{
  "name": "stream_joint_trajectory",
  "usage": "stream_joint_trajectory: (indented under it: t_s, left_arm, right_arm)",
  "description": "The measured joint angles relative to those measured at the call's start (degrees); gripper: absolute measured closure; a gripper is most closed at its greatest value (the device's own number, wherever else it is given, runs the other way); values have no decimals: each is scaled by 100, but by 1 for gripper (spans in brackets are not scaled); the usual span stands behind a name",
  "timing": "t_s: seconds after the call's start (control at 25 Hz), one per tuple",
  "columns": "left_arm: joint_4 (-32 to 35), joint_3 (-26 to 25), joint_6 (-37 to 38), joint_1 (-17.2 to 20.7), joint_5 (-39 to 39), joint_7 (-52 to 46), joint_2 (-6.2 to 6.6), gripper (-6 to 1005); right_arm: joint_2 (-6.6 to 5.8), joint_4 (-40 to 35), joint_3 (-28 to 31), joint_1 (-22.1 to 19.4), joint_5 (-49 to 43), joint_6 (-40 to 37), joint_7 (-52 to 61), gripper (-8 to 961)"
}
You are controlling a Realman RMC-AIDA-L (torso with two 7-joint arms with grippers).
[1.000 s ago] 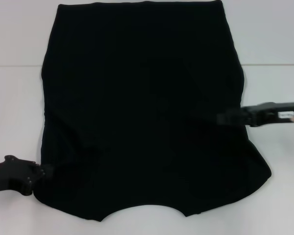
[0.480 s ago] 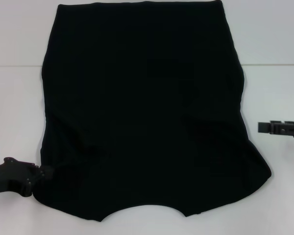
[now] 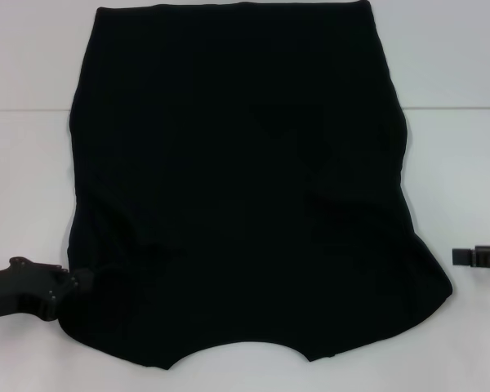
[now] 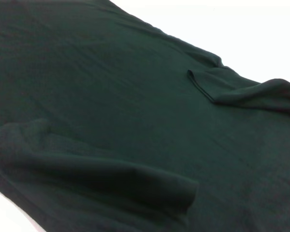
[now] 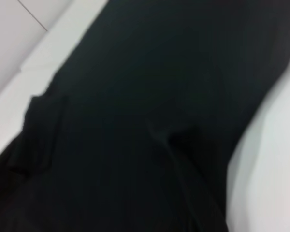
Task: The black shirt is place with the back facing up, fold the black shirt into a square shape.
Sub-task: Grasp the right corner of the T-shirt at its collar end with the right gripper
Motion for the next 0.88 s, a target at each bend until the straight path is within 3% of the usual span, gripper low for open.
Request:
stream_joint_trajectory:
  t_s: [0.56,0.88]
  left_arm:
    - [-20,3,-124,-7,-66,-15,-46,976]
    - [-20,2,-128,-19,-66,-17,-47,976]
  right_arm:
    - [74,453,-30,499,-764,46,288,235]
    - [81,449,5,554,-934,52,388,236]
